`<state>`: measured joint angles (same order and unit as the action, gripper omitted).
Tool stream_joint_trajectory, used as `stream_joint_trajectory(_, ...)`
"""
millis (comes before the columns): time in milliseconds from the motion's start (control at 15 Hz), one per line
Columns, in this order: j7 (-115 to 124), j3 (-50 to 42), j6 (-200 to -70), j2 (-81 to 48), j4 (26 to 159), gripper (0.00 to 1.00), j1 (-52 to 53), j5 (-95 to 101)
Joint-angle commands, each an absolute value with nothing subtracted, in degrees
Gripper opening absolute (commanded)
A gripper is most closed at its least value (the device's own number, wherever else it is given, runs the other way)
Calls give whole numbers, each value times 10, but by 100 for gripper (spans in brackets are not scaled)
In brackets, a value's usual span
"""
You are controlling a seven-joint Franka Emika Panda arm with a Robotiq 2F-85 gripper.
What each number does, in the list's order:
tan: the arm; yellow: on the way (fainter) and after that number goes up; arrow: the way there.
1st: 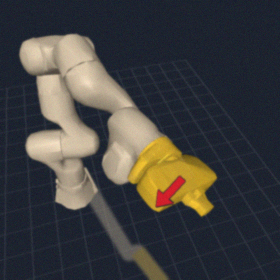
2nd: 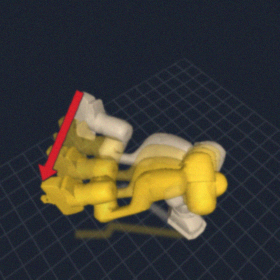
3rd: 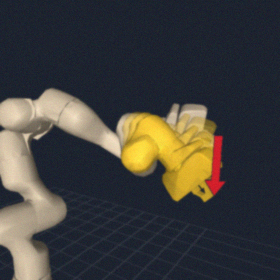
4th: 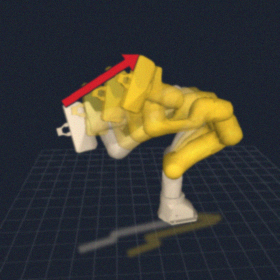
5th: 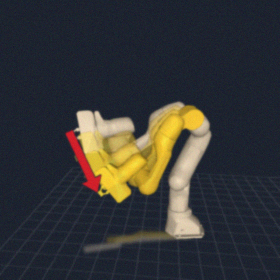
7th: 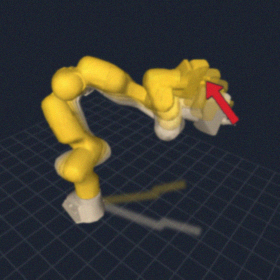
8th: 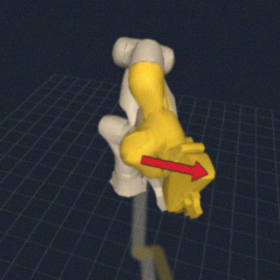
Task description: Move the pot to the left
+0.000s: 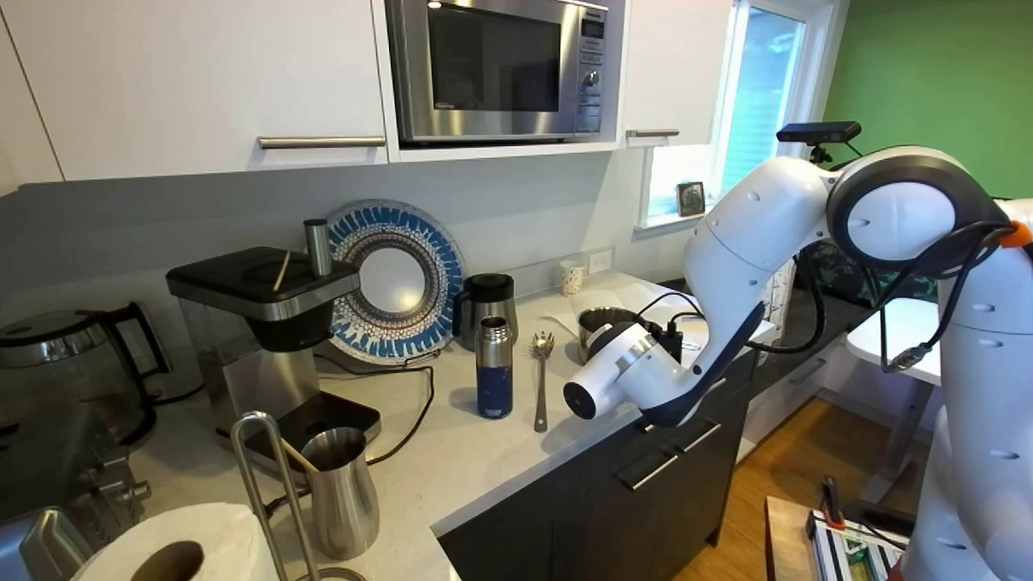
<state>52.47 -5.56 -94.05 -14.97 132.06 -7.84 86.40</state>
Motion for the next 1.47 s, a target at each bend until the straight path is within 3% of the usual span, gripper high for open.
stream_joint_trajectory(0,527,-54,-928,-147,1332,0,-75,875)
stream_joint_trajectory(1400,625,-35,-904,-68,1431,1,-47,935)
